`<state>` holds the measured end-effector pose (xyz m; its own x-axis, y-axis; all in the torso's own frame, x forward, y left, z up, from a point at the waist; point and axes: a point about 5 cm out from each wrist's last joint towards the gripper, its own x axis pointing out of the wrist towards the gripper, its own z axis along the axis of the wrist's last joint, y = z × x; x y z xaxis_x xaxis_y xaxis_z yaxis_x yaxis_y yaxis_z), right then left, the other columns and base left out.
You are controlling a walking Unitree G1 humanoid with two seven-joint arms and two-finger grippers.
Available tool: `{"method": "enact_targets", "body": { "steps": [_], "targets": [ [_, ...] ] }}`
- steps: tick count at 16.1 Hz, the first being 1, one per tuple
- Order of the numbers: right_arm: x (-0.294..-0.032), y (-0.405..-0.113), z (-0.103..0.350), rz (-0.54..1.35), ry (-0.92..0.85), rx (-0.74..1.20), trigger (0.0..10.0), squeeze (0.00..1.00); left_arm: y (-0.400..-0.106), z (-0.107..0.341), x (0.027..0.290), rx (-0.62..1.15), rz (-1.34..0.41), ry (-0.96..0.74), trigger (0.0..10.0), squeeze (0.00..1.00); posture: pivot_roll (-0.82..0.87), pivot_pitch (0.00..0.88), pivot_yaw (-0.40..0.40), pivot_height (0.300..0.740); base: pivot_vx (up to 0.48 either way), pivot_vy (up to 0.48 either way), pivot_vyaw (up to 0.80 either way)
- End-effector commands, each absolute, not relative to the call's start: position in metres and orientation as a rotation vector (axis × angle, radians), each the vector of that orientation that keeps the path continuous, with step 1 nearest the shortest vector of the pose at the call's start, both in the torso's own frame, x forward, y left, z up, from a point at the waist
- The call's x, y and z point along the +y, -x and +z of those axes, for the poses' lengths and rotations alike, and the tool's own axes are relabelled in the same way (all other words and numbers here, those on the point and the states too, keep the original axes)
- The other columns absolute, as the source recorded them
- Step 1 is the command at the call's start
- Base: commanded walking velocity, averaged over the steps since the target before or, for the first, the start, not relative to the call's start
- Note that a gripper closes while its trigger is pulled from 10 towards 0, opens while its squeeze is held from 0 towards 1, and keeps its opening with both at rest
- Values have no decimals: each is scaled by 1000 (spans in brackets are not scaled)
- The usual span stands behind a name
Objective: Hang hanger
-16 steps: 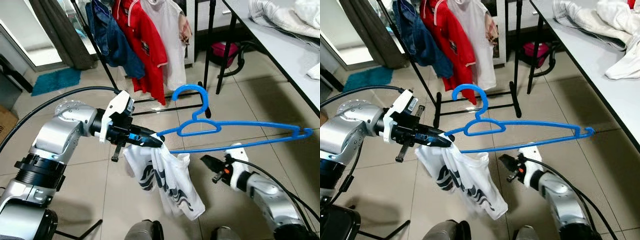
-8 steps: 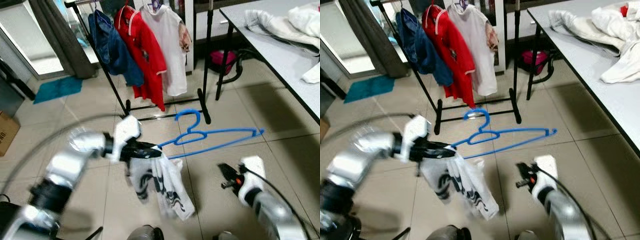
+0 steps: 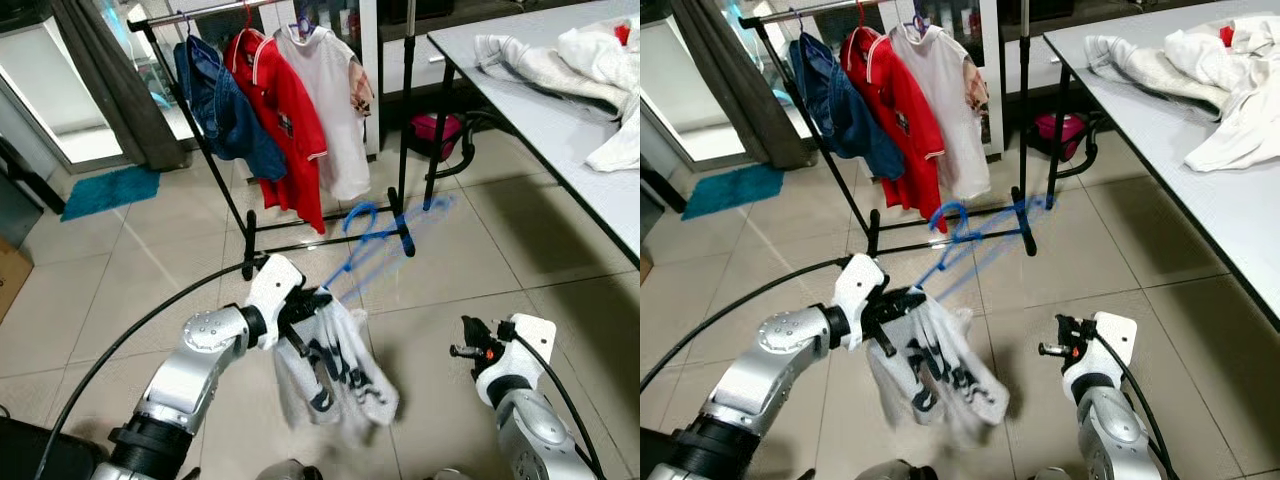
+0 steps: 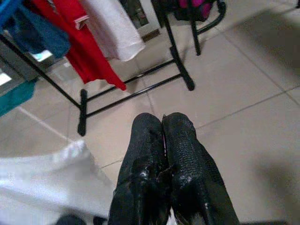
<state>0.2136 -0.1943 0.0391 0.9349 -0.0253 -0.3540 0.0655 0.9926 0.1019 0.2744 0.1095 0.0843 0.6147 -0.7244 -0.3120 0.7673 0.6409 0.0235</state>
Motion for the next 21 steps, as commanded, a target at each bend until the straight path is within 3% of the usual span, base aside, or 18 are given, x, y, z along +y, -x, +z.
{"method": "enact_targets", "body": {
  "steps": [1, 3, 4, 5, 6, 8, 10, 11, 13, 17, 21],
  "targets": [
    [-189, -213, 38, -37, -109, 380, 10000, 0, -273, 86, 111, 268, -839, -195, 10000, 0, -32, 0, 159, 740, 0, 0, 0],
    [-190, -214, 38, -32, -74, 392, 10000, 0, -270, 88, 112, 216, -861, -181, 10000, 0, -32, 0, 153, 740, 0, 0, 0],
    [-191, -216, 40, -31, -67, 390, 10000, 0, -269, 89, 115, 222, -895, -166, 7451, 0, -31, 0, 148, 740, 0, 0, 0],
    [-192, -219, 41, -18, -52, 386, 10000, 0, -273, 92, 120, 236, -930, -190, 627, 0, -27, 0, 142, 740, 0, 0, 0],
    [-193, -223, 42, 0, -29, 386, 10000, 0, -278, 96, 125, 237, -964, -205, 0, 0, -25, 0, 138, 740, 0, 0, 0],
    [-199, -232, 46, 56, 25, 388, 10000, 0, -294, 113, 138, 226, -1052, -249, 0, 0, -19, 0, 121, 740, 0, 0, 0],
    [-210, -243, 50, 150, 69, 388, 10000, 0, -309, 140, 156, 229, -1276, -353, 0, 0, -16, 5, 100, 740, 0, 0, 0],
    [-213, -247, 51, 208, 93, 394, 10000, 0, -308, 153, 163, 269, -1438, -338, 0, 0, -17, 10, 98, 740, 0, 0, 0],
    [-213, -250, 52, 287, 107, 406, 10000, 0, -304, 166, 169, 338, -1602, -316, 0, 0, -20, 18, 110, 740, 0, 0, 0],
    [-216, -268, 42, 318, 149, 441, 10000, 0, -319, 200, 167, 316, -1688, -437, 0, 0, 6, 74, 150, 740, 0, 0, 0],
    [-216, -272, 27, 269, 101, 513, 10000, 0, -324, 210, 170, 304, -1679, -430, 0, 0, 34, 125, 180, 740, 0, 0, 0]
  ]
}}
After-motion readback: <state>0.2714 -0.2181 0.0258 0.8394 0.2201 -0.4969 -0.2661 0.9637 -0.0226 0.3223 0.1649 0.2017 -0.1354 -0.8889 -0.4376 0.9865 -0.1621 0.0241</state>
